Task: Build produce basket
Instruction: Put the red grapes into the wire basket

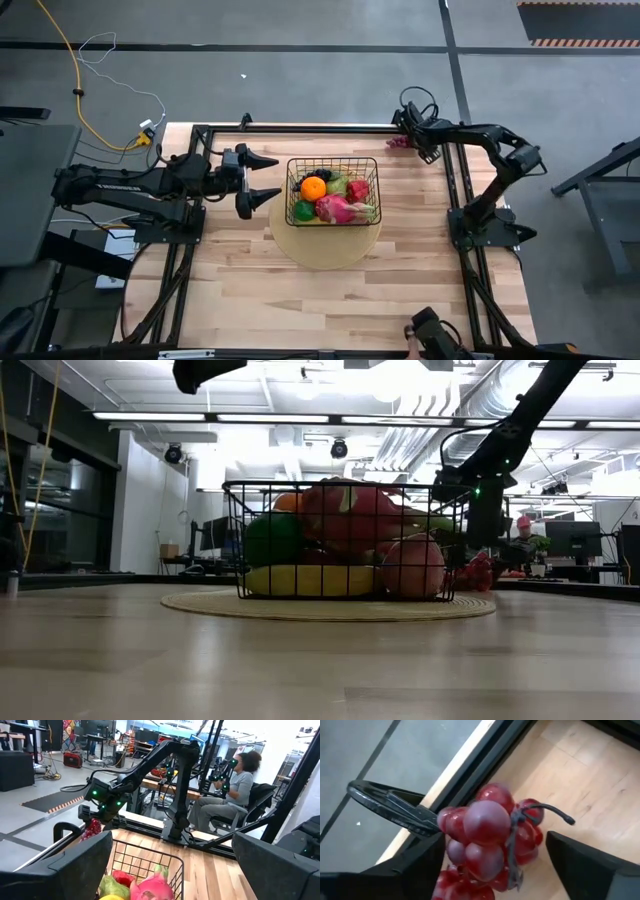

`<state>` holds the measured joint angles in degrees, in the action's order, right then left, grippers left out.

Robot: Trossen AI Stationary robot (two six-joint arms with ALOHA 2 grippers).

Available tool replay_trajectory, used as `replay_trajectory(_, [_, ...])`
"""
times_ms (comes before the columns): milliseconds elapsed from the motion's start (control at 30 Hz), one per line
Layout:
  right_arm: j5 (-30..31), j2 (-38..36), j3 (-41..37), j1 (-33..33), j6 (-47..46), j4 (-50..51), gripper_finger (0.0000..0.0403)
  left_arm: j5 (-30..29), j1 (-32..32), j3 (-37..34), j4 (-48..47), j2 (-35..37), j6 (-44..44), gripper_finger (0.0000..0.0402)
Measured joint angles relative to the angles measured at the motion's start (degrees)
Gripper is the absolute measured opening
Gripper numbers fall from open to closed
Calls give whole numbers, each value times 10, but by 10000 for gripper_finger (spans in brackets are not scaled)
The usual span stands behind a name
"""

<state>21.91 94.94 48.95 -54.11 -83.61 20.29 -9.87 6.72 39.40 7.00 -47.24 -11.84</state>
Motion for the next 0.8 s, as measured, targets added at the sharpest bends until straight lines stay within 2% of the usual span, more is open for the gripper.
replay_trajectory(300, [-5,0,1,0,1,0,206,-18,0,0,-23,0,-2,400])
replay_trajectory(467, [-23,-11,1,2,40,1,151,-19,0,0,-27,0,-2,400])
replay_trajectory(633, [-16,-77,1,16,145,-4,117,-19,0,0,-27,0,-2,400])
replay_trajectory(800, [-8,-190,1,43,281,-10,100,-19,0,0,-26,0,-2,400])
